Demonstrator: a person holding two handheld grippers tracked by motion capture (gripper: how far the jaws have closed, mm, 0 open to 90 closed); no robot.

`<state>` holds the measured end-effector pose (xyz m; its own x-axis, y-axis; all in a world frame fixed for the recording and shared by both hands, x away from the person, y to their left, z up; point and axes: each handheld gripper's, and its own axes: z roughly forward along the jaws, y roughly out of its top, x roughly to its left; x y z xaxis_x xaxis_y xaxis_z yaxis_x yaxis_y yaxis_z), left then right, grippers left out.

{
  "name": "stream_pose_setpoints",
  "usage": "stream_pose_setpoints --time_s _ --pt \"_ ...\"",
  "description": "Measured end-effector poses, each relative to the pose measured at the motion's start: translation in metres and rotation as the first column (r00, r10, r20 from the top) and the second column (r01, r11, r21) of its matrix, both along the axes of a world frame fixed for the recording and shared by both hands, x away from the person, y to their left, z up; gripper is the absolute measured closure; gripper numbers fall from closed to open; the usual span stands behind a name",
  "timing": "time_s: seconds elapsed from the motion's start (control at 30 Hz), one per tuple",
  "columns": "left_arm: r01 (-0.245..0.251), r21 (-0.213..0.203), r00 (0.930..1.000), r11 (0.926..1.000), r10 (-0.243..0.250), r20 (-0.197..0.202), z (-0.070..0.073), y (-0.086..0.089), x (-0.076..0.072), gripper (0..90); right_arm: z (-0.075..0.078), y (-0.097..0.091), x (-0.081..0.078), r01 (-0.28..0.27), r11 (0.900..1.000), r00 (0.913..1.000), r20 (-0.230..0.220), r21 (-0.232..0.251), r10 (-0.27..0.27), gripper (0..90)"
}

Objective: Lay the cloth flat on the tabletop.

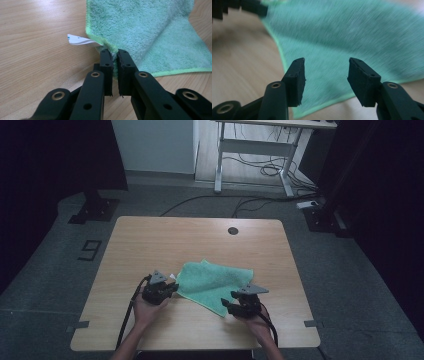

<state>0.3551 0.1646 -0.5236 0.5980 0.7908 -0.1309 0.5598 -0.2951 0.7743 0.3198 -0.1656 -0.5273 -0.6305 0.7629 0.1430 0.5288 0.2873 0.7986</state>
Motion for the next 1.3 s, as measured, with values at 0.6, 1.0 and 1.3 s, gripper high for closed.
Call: stream_pose_setpoints --time_s 0.6,1.0,1.3 --pt "-0.008 -0.006 0.9998 1.0 0.008 -0.016 -0.006 0.003 -0.001 84.0 -0.021 0.021 -0.016 -0.055 0.9818 0.9981 0.019 -0.182 0.059 50.9" --pt "-0.018 -0.073 0.9997 0.9971 0.019 0.013 0.03 0.006 0.024 85.1 0.025 0.001 0.029 0.033 0.9978 0.9985 0.046 -0.058 -0.03 84.0" --pt "0.005 -0.102 0.9966 0.9948 0.004 0.083 0.073 0.003 0.025 85.4 0.083 -0.008 0.043 0.085 0.9961 0.9866 0.138 0.027 -0.087 84.6"
